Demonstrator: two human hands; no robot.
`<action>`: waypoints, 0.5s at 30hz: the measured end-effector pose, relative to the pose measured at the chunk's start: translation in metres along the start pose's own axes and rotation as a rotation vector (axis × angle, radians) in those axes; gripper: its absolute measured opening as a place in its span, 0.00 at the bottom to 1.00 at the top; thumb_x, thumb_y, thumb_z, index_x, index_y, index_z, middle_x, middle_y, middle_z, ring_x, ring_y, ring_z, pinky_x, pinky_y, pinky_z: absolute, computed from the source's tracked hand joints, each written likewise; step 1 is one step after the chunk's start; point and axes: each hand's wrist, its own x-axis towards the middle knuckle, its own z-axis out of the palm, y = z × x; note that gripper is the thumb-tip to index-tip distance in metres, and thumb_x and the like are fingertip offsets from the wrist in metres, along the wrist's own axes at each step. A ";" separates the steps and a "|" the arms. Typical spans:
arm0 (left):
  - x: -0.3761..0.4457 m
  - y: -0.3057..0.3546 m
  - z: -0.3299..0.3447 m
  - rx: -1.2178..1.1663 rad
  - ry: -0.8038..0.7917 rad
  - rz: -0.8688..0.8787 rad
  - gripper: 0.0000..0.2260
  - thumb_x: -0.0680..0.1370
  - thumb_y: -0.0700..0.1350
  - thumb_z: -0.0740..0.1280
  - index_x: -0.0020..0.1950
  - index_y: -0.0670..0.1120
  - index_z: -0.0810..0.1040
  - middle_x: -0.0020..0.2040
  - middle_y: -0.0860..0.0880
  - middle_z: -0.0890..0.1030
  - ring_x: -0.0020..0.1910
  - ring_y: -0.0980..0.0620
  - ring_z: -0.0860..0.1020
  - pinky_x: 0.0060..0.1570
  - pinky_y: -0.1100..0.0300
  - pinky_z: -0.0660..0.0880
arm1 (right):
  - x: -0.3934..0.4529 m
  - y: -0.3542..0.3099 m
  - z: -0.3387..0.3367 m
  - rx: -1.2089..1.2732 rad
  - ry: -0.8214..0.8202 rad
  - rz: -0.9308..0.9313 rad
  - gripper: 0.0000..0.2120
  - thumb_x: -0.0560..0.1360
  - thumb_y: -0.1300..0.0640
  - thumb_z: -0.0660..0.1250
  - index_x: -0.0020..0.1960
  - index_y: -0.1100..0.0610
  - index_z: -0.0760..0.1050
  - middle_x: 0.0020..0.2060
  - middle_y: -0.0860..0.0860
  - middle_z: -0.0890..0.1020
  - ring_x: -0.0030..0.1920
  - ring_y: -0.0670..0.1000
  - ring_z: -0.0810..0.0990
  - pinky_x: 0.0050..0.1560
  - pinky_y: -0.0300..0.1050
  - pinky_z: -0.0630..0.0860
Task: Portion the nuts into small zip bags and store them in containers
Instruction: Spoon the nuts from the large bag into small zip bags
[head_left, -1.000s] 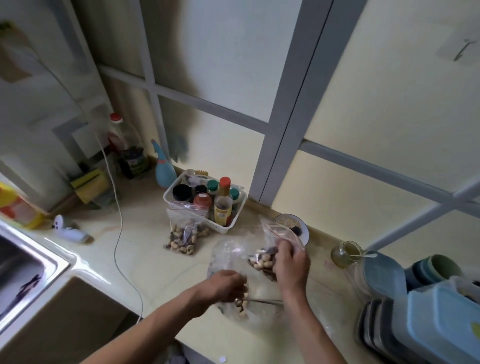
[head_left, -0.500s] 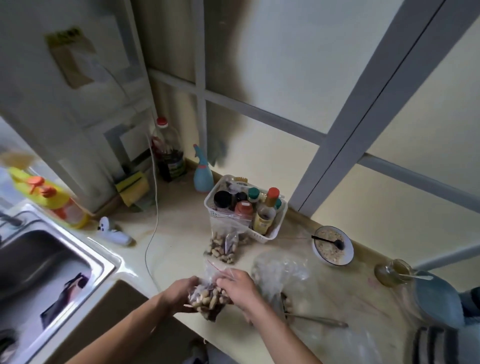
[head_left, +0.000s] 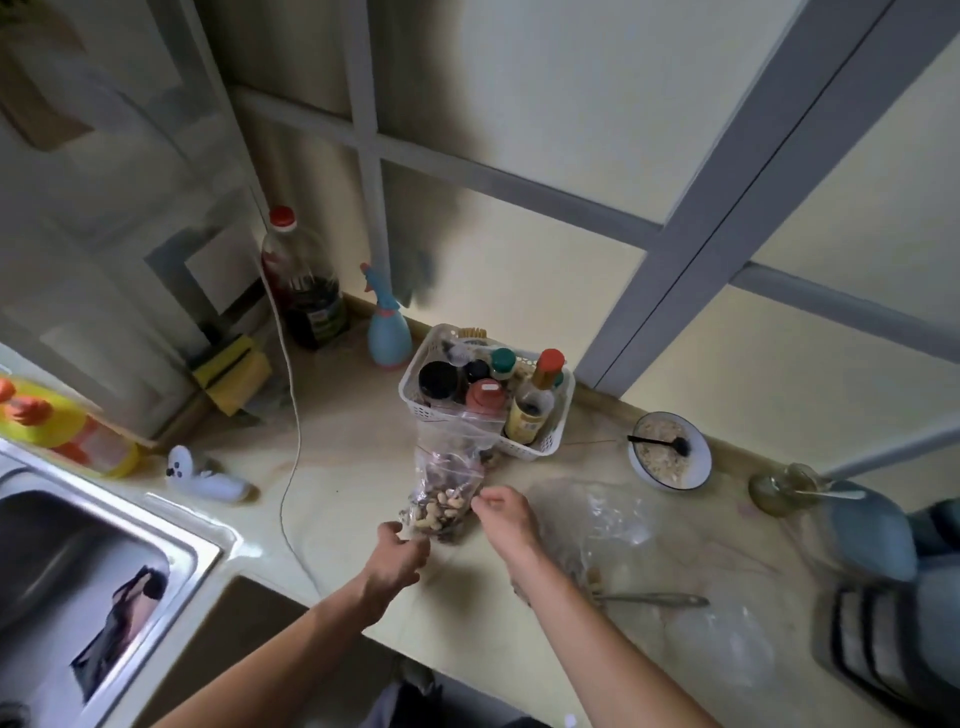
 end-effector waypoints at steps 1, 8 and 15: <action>0.001 -0.002 0.005 -0.003 -0.004 0.014 0.29 0.65 0.49 0.64 0.64 0.46 0.60 0.48 0.42 0.78 0.46 0.46 0.78 0.49 0.51 0.78 | -0.003 0.011 -0.002 0.034 -0.020 -0.005 0.06 0.75 0.53 0.68 0.51 0.52 0.81 0.44 0.47 0.83 0.50 0.52 0.83 0.50 0.41 0.76; 0.017 -0.019 0.043 0.613 -0.023 -0.096 0.11 0.74 0.44 0.63 0.46 0.35 0.77 0.38 0.40 0.81 0.34 0.42 0.83 0.32 0.58 0.77 | -0.044 0.073 -0.059 0.254 -0.238 0.011 0.08 0.81 0.64 0.62 0.51 0.58 0.80 0.43 0.53 0.84 0.40 0.52 0.83 0.34 0.38 0.74; -0.022 -0.031 0.126 1.155 -0.751 -0.246 0.08 0.73 0.45 0.62 0.47 0.48 0.81 0.42 0.51 0.84 0.36 0.55 0.83 0.35 0.65 0.79 | -0.055 0.153 -0.181 0.161 -0.114 -0.003 0.12 0.83 0.62 0.60 0.46 0.58 0.80 0.38 0.56 0.84 0.32 0.47 0.80 0.31 0.35 0.69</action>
